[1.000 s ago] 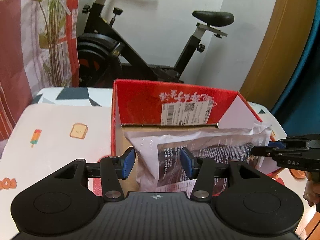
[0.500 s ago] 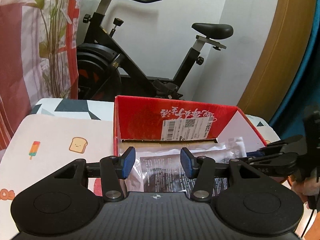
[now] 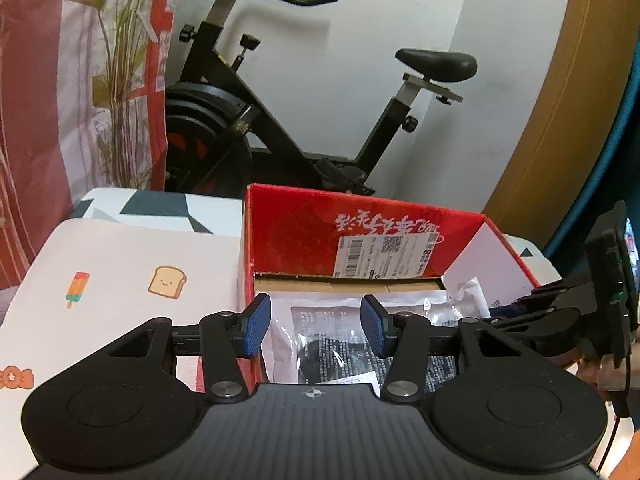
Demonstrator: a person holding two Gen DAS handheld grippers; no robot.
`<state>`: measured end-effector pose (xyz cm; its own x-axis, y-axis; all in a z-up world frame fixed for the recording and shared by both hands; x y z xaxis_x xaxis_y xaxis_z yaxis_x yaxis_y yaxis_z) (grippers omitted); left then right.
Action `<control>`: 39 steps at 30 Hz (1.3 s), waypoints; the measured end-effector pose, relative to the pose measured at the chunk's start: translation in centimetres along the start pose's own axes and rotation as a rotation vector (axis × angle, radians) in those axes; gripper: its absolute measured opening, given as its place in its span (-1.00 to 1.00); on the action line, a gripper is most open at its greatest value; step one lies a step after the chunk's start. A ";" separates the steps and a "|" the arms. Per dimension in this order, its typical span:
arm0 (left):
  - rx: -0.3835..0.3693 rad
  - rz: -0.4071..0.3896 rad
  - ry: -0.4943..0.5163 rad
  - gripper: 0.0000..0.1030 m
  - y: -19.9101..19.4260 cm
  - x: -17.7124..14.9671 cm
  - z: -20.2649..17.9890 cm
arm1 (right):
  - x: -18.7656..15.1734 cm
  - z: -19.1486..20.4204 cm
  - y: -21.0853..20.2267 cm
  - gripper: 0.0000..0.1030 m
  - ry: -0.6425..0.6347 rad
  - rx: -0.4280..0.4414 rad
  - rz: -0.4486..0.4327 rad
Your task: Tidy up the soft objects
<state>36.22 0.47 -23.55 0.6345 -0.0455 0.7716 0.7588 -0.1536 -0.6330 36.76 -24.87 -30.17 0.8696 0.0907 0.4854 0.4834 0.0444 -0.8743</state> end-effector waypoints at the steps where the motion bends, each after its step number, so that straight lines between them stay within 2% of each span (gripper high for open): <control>1: 0.000 -0.006 0.000 0.01 -0.3 0.1 0.0 | 0.0 0.0 -0.6 -0.62 0.001 0.004 -0.012; 2: 0.000 -0.013 0.001 0.01 -0.6 0.2 -0.1 | 0.0 0.0 -1.2 -0.55 0.003 0.007 -0.027; 3: 0.002 -0.021 0.004 0.01 -0.9 0.2 -0.1 | 0.0 0.0 -1.8 -0.37 0.005 0.000 -0.044; 4: 0.005 -0.025 0.007 0.01 -1.3 0.3 -0.2 | 0.1 0.0 -2.7 -0.30 0.002 -0.005 -0.068; 11: 0.017 -0.060 0.034 0.01 -3.8 0.3 -0.8 | 0.5 0.2 -7.9 -0.25 0.003 -0.005 -0.196; 16: 0.021 -0.083 0.048 0.02 -6.0 -0.2 -1.1 | -0.4 1.5 -11.0 -0.24 0.010 0.041 -0.273; 18: 0.027 -0.089 0.057 0.02 -6.9 -0.6 -1.2 | -1.3 1.9 -12.2 -0.10 0.024 0.060 -0.308; 20: 0.028 -0.090 0.064 0.02 -7.8 -1.3 -1.2 | -2.5 2.4 -13.3 -0.02 0.036 0.068 -0.347; 28: 0.010 -0.058 0.065 0.02 -11.3 -6.4 -1.1 | -9.9 4.0 -16.7 -0.01 0.107 0.162 -0.452; 35: -0.018 0.006 0.035 0.02 -13.1 -12.3 -1.2 | -16.8 5.4 -16.3 -0.01 0.182 0.191 -0.437; 39: -0.030 0.052 -0.009 0.02 -13.0 -15.0 -0.8 | -20.7 5.9 -15.3 -0.01 0.216 0.172 -0.403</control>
Point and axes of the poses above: each gripper's, at about its wrist camera, not at the fingertips, and y roughly the way its jaws point, z to its left, x to its top, the point moved 8 cm from there along y, roughly the way its jaws point, and after that the axes turned 12 degrees about x, right-handed, at the moved point
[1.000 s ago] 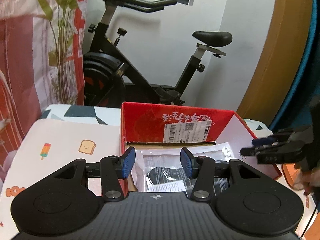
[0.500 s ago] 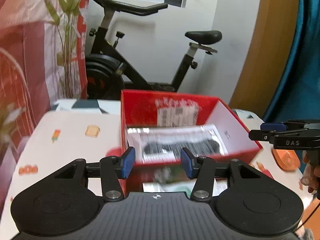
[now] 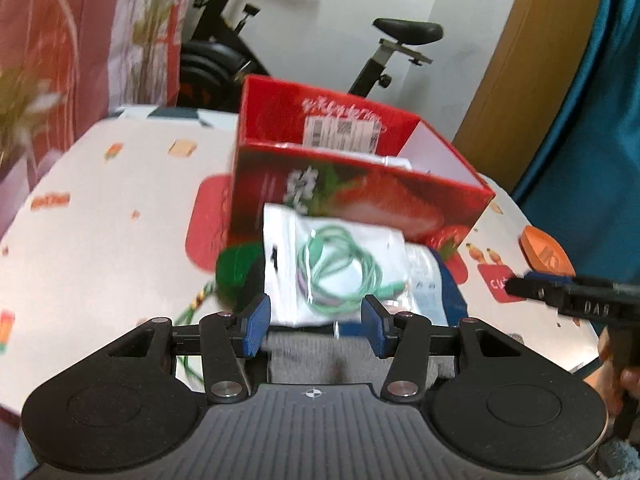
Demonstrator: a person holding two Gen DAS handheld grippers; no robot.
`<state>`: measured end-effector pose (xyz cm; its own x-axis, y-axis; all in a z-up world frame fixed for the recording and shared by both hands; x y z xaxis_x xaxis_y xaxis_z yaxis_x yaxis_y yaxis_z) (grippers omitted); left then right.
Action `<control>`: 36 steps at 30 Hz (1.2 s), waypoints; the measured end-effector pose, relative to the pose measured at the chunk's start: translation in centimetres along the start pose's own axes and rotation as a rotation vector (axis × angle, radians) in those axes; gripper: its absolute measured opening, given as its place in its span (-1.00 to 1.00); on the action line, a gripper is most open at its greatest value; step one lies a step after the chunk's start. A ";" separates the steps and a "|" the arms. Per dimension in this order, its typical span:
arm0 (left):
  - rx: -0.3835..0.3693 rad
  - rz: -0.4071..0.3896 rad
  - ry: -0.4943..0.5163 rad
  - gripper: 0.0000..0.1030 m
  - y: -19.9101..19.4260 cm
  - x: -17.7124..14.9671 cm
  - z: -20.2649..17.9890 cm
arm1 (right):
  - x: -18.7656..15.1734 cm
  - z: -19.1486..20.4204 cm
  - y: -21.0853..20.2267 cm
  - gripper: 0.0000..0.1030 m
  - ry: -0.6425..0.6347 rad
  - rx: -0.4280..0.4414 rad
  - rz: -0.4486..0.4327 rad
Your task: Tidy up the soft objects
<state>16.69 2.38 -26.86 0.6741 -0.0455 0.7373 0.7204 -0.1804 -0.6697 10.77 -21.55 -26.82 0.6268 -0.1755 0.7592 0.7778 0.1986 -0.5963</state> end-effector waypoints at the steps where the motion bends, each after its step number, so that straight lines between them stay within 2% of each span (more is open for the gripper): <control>1: 0.002 0.008 -0.010 0.02 0.1 -0.6 0.1 | -0.9 -0.2 -0.1 -0.01 0.008 -0.009 0.012; 7: -0.008 0.042 -0.076 0.02 0.4 -2.5 0.8 | -4.8 -1.9 -0.6 0.04 0.092 -0.039 0.065; 9: -0.004 0.058 -0.077 0.02 0.5 -2.9 0.7 | -5.4 -2.4 -0.7 0.17 0.123 -0.043 0.069; 14: -0.005 0.099 -0.086 0.02 1.5 -3.8 0.7 | -6.7 -4.0 -0.2 0.27 0.201 -0.072 0.104; 19: -0.009 0.123 -0.089 0.02 1.9 -4.4 0.7 | -7.8 -4.1 1.5 0.26 0.226 -0.053 0.155; 22: -0.010 0.133 -0.092 0.08 2.0 -4.5 0.8 | -7.9 -3.5 1.9 0.20 0.190 -0.061 0.170; 26: -0.018 0.125 -0.093 0.17 1.7 -4.4 0.7 | -7.6 -3.5 1.8 -0.01 0.184 -0.058 0.165; 36: -0.025 0.161 -0.085 0.17 2.6 -4.9 0.3 | -7.1 -3.0 1.5 -0.51 0.140 -0.053 0.147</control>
Point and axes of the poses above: each gripper's, at about its wrist camera, not at the fingertips, and y roughly the way its jaws point, z to its left, x to its top, the point moved 8 cm from there along y, roughly the way its jaws point, and after that the axes turned 12 degrees about x, right-handed, at the moved point
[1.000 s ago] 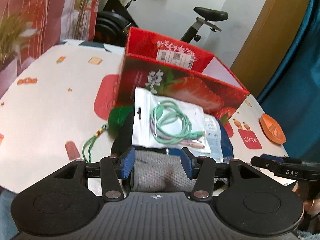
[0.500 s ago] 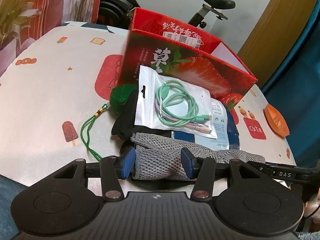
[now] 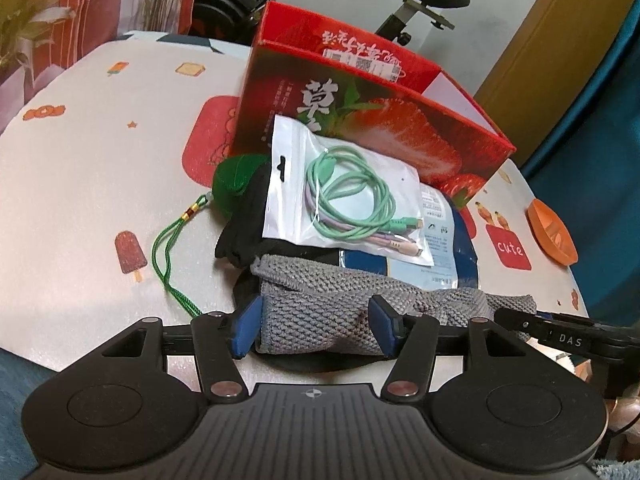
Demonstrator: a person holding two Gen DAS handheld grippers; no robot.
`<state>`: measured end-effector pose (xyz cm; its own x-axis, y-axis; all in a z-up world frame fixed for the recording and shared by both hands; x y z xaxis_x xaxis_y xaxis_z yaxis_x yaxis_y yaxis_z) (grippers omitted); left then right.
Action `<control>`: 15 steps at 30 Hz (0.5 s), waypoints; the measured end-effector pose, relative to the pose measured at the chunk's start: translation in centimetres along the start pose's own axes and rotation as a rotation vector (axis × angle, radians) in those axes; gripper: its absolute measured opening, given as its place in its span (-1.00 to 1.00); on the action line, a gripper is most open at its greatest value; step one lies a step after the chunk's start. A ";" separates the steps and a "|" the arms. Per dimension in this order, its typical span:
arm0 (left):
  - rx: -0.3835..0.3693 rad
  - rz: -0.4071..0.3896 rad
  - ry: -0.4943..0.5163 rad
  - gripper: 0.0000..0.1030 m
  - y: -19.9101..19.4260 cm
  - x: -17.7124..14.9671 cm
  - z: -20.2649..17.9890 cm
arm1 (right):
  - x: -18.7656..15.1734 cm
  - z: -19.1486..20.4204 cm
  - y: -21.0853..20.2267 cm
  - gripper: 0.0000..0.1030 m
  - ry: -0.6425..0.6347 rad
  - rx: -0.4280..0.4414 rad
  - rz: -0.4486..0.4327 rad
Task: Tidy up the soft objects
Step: 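Lift the grey mesh cloth with the left tool toward the red box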
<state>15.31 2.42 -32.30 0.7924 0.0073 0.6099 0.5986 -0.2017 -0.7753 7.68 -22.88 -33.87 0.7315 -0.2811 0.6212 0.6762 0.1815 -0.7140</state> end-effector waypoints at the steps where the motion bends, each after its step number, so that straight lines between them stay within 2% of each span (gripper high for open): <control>1: 0.000 0.005 -0.001 0.17 0.1 -0.1 0.1 | 0.0 0.0 0.0 -0.52 0.000 0.003 0.000; 7: 0.001 0.040 -0.007 0.15 1.2 -0.5 0.1 | 0.0 0.0 0.1 -0.56 0.005 0.009 -0.001; 15: 0.001 0.032 -0.019 0.08 1.3 -0.5 0.2 | 0.0 0.0 0.1 -0.56 0.007 0.010 0.000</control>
Point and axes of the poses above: each gripper's, at about its wrist camera, not at the fingertips, and y roughly the way its jaws point, z to its left, x to its top, the point moved 8 cm from there along y, roughly the way its jaws point, and after that the axes turned 12 degrees about x, right-handed, at the moved point
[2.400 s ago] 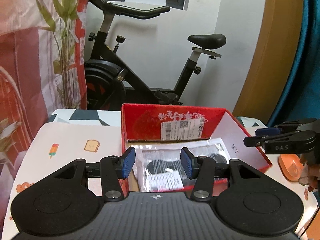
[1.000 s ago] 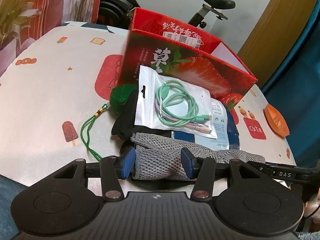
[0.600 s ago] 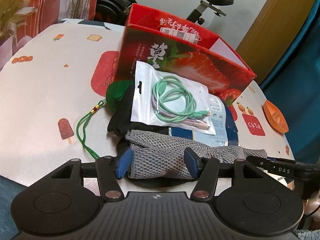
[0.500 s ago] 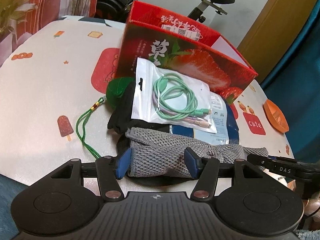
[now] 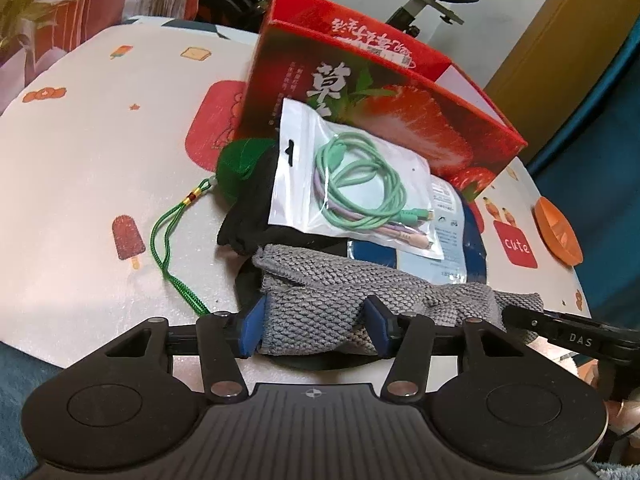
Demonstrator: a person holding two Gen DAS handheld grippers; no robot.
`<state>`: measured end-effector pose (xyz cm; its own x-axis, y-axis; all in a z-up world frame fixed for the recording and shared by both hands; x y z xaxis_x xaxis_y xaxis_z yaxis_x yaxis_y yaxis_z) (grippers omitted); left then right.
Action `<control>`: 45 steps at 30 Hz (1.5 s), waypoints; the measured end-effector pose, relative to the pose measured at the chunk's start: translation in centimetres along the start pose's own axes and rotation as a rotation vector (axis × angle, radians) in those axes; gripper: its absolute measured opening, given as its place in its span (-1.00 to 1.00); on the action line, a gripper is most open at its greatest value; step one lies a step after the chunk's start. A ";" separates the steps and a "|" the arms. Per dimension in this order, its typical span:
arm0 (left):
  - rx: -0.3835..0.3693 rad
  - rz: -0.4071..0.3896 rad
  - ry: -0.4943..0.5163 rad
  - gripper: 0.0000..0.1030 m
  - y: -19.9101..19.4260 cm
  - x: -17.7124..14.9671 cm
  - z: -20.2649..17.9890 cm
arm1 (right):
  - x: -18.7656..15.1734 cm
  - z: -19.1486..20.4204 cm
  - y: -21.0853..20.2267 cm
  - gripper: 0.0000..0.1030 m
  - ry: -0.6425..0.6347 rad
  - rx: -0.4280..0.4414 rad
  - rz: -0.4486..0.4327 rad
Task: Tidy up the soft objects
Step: 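Lift the grey mesh cloth with the left tool toward the red box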
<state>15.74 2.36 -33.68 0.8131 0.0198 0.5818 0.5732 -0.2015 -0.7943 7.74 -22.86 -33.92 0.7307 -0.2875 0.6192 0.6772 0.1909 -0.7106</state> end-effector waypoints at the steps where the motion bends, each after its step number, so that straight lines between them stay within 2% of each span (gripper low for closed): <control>1: 0.001 0.004 -0.003 0.08 0.1 -0.1 0.1 | 0.0 0.0 0.0 -0.56 0.000 0.001 0.000; 7: 0.010 0.041 -0.028 0.06 1.4 -0.4 0.5 | -0.1 0.1 0.1 -0.56 0.002 0.007 0.001; 8: 0.008 0.039 -0.030 -0.12 1.4 -0.4 0.5 | -0.1 0.0 0.1 -0.56 0.003 0.007 0.001; 9: 0.006 0.034 -0.031 -0.47 1.4 -0.4 0.5 | -0.1 0.0 0.1 -0.56 0.003 0.007 0.000; 10: 0.002 0.025 -0.031 -0.60 1.2 -0.3 0.5 | -0.1 0.0 0.1 -0.56 0.001 0.007 -0.001; 15: -0.018 -0.049 -0.038 -0.72 -0.3 0.3 0.5 | 0.2 0.3 -0.3 -0.61 -0.012 0.017 -0.025; 19: -0.009 -0.106 -0.021 -0.75 -1.6 0.8 0.3 | 0.8 0.7 -1.1 -0.66 -0.027 0.037 -0.068; 24: -0.033 -0.163 -0.010 -0.79 -2.8 1.3 -0.1 | 1.6 1.4 -2.0 -0.74 -0.066 0.054 -0.119; 34: -0.057 -0.205 -0.033 -0.79 -3.9 1.7 0.2 | 3.1 2.3 -3.3 -0.77 -0.087 0.092 -0.186; 45: -0.081 -0.382 -0.015 -0.79 -8.8 6.0 -0.5 | 8.7 5.3 -6.1 -0.77 -0.179 0.143 -0.304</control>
<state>15.56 3.71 -23.11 0.5444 0.1229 0.8298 0.8256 -0.2538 -0.5040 10.47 -21.52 -22.40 0.4894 -0.1852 0.8522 0.8614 0.2551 -0.4393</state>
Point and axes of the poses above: each gripper's, at about its wrist camera, not at the fingertips, and y roughly the way its jaws point, z to its left, x to its top, the point moved 8 cm from there along y, roughly the way its jaws point, and after that the axes turned 12 degrees about x, right-handed, at the moved point
